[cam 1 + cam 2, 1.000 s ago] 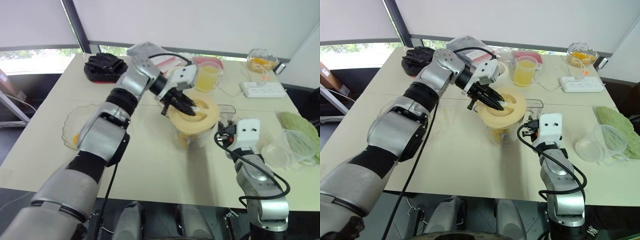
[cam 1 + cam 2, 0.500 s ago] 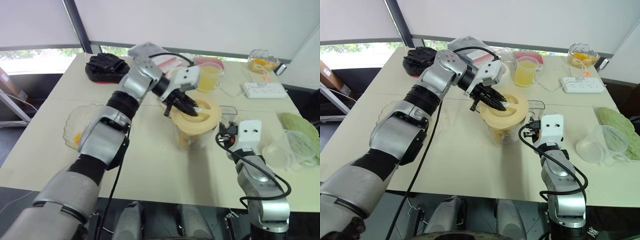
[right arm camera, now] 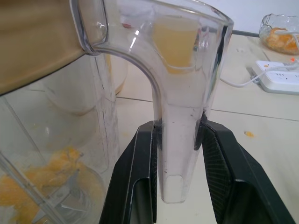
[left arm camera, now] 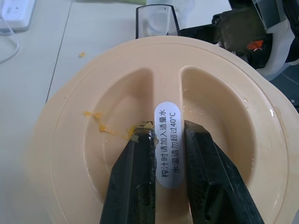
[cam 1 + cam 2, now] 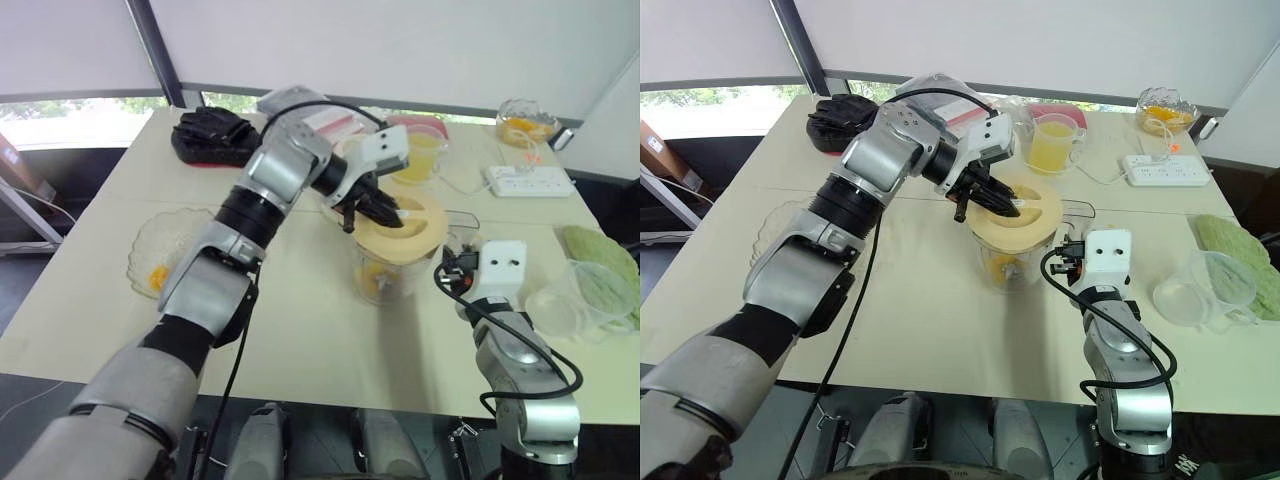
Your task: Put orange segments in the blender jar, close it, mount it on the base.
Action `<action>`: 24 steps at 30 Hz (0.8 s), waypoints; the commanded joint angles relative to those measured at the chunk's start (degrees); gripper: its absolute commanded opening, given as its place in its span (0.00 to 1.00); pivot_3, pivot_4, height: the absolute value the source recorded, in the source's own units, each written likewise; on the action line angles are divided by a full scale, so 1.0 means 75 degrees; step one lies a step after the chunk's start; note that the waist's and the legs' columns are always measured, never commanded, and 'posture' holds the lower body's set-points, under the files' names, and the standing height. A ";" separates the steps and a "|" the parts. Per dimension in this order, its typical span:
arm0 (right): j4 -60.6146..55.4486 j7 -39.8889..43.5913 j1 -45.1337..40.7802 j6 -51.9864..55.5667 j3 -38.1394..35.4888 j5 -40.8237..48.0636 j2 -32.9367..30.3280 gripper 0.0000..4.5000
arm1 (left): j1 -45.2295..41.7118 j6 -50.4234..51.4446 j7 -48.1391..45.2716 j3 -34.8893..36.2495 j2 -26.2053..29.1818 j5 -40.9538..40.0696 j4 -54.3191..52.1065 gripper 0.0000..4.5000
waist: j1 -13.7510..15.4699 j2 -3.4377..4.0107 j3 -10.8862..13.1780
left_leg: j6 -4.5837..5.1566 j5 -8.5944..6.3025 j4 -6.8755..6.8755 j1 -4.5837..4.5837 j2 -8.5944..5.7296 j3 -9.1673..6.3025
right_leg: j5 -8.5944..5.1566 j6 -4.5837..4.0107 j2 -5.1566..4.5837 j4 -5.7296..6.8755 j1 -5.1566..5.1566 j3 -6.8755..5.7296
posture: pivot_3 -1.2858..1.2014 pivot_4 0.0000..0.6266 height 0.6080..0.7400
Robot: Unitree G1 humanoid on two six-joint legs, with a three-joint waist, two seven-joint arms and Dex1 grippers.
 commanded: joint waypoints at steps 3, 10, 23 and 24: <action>-0.0284 0.0053 -0.0147 -0.0338 0.0118 -0.0021 -0.0004 0.18 | 0.0361 0.1110 0.0522 -0.0557 0.0240 0.0364 -0.0405 0.06 | -0.0030 0.0001 -0.0001 | 0.0000 0.0000 -0.0001 0.0003 0.0003 0.0000 | -0.0001 -0.0002 0.0002 0.0001 0.0000 0.0000 | 0.52 0.24 1.00; -0.0216 0.0101 -0.0191 -0.0385 0.0143 -0.0028 -0.0055 0.18 | 0.0435 0.2123 0.0948 -0.0618 0.0259 0.0202 -0.0797 0.06 | -0.0039 0.0007 -0.0008 | 0.0000 0.0000 -0.0001 0.0012 0.0005 0.0000 | -0.0002 -0.0004 0.0005 0.0003 0.0007 0.0000 | 0.52 0.24 1.00; -0.0161 0.0168 -0.0229 -0.0415 0.0134 -0.0051 -0.0100 0.18 | 0.0857 0.0976 0.0783 -0.0833 0.0609 0.0031 -0.1401 0.29 | -0.0035 0.0013 -0.0014 | -0.0001 0.0000 -0.0001 0.0019 0.0010 0.0003 | -0.0001 -0.0009 0.0003 0.0003 0.0012 0.0003 | 0.52 0.24 1.00; -0.0159 0.0172 -0.0231 -0.0417 0.0135 -0.0056 -0.0100 0.18 | 0.0862 0.0934 0.0805 -0.0825 0.0612 0.0008 -0.1402 0.36 | -0.0036 0.0013 -0.0014 | -0.0001 0.0000 -0.0001 0.0020 0.0009 0.0004 | -0.0001 -0.0010 0.0003 0.0003 0.0013 0.0004 | 0.52 0.24 1.00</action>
